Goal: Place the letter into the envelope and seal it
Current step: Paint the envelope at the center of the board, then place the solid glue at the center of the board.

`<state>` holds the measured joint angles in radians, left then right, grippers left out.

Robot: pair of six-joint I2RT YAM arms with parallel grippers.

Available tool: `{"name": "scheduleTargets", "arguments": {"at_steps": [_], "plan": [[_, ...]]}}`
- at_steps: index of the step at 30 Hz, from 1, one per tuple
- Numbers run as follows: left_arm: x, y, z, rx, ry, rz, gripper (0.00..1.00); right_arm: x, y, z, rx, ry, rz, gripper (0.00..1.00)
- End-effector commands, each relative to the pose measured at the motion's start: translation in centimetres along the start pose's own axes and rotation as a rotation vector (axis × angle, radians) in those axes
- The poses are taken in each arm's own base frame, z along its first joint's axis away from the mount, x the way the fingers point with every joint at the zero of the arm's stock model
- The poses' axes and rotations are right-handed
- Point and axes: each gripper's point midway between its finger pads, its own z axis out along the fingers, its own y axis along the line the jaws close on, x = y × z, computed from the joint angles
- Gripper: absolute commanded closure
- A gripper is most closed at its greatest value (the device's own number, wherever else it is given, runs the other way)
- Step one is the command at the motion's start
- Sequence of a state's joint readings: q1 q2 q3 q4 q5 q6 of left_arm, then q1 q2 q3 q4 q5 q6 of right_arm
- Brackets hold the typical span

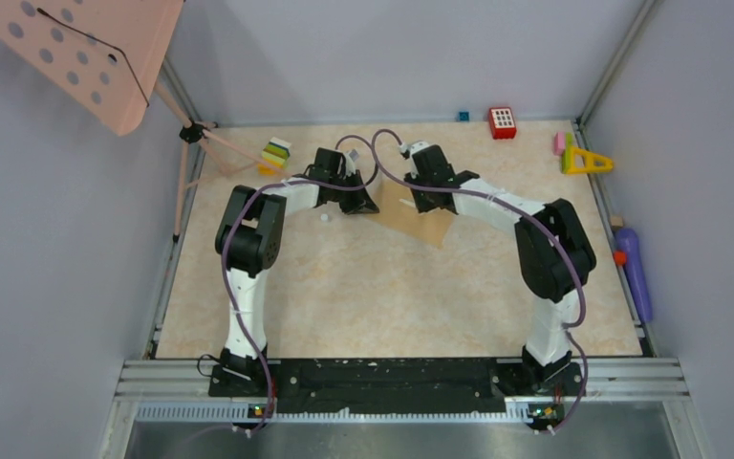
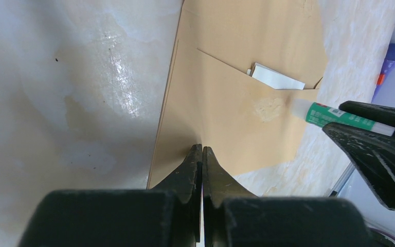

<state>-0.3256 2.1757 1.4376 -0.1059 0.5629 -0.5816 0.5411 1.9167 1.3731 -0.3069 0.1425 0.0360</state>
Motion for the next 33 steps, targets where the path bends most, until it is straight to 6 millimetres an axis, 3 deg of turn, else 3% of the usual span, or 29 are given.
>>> {"name": "scheduleTargets", "arguments": {"at_steps": [1,4,7,14,18,27,33], "plan": [[0.4,1.5,-0.6,-0.072,-0.003,0.004,1.0,-3.9,-2.0,-3.6,0.023,-0.092,0.01,1.0],[0.3,0.9,-0.7,-0.045,0.004,0.016,1.0,-5.0,-3.1,-5.2,-0.006,-0.057,-0.017,1.0],[0.2,0.3,-0.9,-0.029,0.0,0.035,1.0,-4.4,-5.0,-6.7,-0.007,0.032,-0.064,1.0],[0.1,-0.4,-1.1,-0.018,-0.004,0.06,1.0,1.2,-9.7,-9.5,-0.051,0.343,-0.132,1.0],[0.1,-0.9,-1.1,-0.014,-0.006,0.074,1.0,4.3,-10.7,-10.3,-0.119,0.474,-0.159,1.0],[0.0,-1.1,-1.3,-0.015,-0.012,0.09,1.0,10.8,-11.9,-10.0,-0.243,0.735,-0.247,1.0],[0.1,-1.0,-1.2,-0.017,-0.008,0.088,1.0,13.3,-12.5,-8.6,-0.297,0.837,-0.242,0.99]]}}
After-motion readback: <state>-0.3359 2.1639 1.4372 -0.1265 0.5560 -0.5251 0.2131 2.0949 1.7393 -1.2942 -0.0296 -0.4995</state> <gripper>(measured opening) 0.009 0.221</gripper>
